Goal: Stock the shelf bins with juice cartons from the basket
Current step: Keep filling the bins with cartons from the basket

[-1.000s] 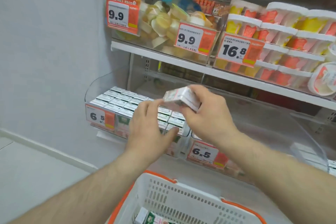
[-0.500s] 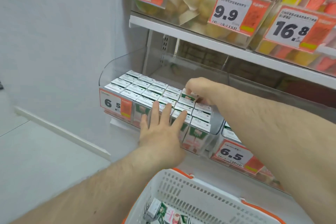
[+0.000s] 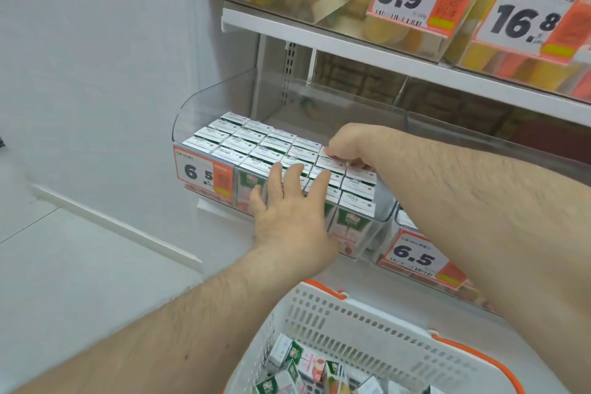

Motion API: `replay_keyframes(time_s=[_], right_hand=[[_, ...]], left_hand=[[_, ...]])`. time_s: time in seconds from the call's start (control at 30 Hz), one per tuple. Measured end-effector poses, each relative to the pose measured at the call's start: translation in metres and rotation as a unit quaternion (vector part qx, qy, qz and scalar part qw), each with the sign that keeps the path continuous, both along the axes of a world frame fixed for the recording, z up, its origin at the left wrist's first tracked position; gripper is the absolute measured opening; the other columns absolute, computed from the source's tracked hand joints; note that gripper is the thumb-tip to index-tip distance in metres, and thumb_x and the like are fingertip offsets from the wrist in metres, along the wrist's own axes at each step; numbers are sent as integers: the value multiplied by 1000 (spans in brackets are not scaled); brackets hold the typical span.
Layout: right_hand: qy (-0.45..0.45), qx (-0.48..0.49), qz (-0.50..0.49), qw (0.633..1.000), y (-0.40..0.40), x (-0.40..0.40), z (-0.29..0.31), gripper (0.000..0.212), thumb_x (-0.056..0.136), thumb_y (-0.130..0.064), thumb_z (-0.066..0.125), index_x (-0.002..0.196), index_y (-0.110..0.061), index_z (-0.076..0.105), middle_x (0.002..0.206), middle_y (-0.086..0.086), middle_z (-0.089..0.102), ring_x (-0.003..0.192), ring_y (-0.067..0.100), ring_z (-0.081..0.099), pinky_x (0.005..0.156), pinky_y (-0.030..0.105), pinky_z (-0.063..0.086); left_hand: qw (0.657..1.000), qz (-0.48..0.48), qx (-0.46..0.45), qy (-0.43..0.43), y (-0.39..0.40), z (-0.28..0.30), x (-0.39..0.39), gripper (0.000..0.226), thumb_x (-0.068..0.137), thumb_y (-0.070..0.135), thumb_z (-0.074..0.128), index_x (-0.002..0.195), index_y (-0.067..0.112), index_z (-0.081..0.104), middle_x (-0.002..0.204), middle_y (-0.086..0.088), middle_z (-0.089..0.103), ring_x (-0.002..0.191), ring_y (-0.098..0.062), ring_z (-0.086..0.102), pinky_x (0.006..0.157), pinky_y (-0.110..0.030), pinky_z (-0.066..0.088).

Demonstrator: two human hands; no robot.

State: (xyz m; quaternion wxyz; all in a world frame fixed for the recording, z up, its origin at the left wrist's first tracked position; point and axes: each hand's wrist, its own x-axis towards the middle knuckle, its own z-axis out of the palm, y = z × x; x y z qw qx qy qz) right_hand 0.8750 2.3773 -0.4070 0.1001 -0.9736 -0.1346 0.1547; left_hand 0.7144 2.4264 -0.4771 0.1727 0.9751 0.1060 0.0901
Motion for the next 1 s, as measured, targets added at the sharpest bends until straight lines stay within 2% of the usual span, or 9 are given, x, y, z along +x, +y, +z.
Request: replay_keyframes(time_s=[0.1,0.2,0.33,0.5,0.57,0.67,0.77,0.83,1.0], right_hand=[[-44,29,5,999,-4,-6,-1,14,93,-17,60,104,-9,63,73,4,52,67,22,55,58,31,42],[-137,2,11,991,-3,-18,-7,20,97,-19,50,106,-9,66,94,4,60,92,29,61,70,33,49],[-300,95,50,948,-11,-59,-7,24,92,-20,48,99,-17,71,100,7,70,87,32,61,69,30,44],[-405,308,171,844,-45,-140,-39,21,80,-19,48,60,-15,53,57,-3,50,60,25,47,57,38,43],[-372,341,169,846,-61,-158,-63,23,79,-18,52,58,-21,46,53,-7,41,57,18,42,54,34,41],[-296,365,131,873,-85,-173,-107,23,82,-17,54,59,-16,56,54,-5,53,58,17,50,57,31,43],[-176,330,61,925,-104,-176,-163,27,88,-19,54,62,-13,60,54,-2,55,58,20,52,58,32,44],[-73,294,13,953,-115,-174,-199,32,92,-18,55,60,-13,59,52,-5,52,56,20,52,56,29,42],[145,222,-84,961,-126,-172,-285,32,91,-10,50,62,-16,62,70,1,65,62,16,57,65,28,50]], left_hand=[[991,2,-34,-132,-2,6,-5,59,77,27,62,130,30,35,128,2,21,119,-19,18,97,-34,18],[984,-43,-62,-160,2,11,-11,34,77,23,62,106,28,45,108,8,38,104,-16,36,87,-29,29],[986,-97,-130,-28,6,5,-20,17,76,15,56,82,30,52,86,13,55,90,-18,55,77,-30,46],[972,-149,-92,159,5,-27,-27,18,77,16,54,88,30,56,99,7,65,95,-17,60,84,-33,52],[967,-164,-76,181,1,-36,-31,13,80,13,53,79,26,52,87,6,61,83,-18,58,71,-29,49],[955,-177,-37,236,-8,-53,-37,13,84,10,51,72,16,51,69,7,50,66,-16,51,52,-25,34],[927,-186,18,325,-11,-82,-36,18,85,17,51,100,16,61,103,-5,67,93,-23,62,75,-34,52],[912,-190,57,359,-12,-102,-32,21,88,19,51,105,14,61,118,-9,66,107,-25,61,90,-38,52],[893,-197,107,389,-13,-152,-19,38,92,18,51,129,15,54,128,-7,57,114,-25,56,93,-35,49]])
